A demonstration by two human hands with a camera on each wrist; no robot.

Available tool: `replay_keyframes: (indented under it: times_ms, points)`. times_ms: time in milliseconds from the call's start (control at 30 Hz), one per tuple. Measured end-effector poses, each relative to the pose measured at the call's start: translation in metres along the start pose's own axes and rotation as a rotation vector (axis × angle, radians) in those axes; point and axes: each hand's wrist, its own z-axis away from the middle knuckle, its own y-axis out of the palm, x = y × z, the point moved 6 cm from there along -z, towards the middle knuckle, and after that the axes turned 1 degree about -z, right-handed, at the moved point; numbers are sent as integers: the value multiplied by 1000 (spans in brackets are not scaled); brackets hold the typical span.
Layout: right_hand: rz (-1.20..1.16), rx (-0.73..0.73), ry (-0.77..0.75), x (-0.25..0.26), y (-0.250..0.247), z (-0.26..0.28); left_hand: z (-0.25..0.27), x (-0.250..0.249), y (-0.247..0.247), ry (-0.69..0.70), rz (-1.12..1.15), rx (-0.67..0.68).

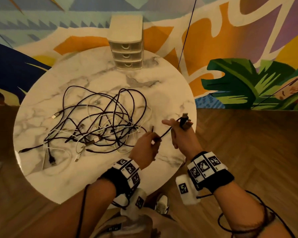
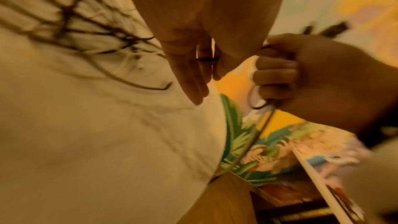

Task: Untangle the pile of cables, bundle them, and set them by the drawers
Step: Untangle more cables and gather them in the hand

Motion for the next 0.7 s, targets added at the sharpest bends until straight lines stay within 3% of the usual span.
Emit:
replay_keyframes:
  times_ms: [133,200,267,333,500,600,700]
  points:
    - [-183,-73,-103,5,-13,4,-12,44,-13,-76,-39,42]
    - [-319,-251,-150,9,-34,8,-29,53,-35,-125,-69,12]
    - [-493,-445,-164,10,-59,13,-46,54,-59,-191,41,-62]
    - [-616,-479,-151,5,-66,14,-53,48,-69,-154,66,-112]
    - [-526,-227,-55,-29,-14,9,-23,15,-32,121,-180,-68]
    - [-468,-52,115,-47,17,10,-9,6,-18,156,-222,-88]
    - [-421,57,121,-41,34,10,-1,0,-7,186,-174,3]
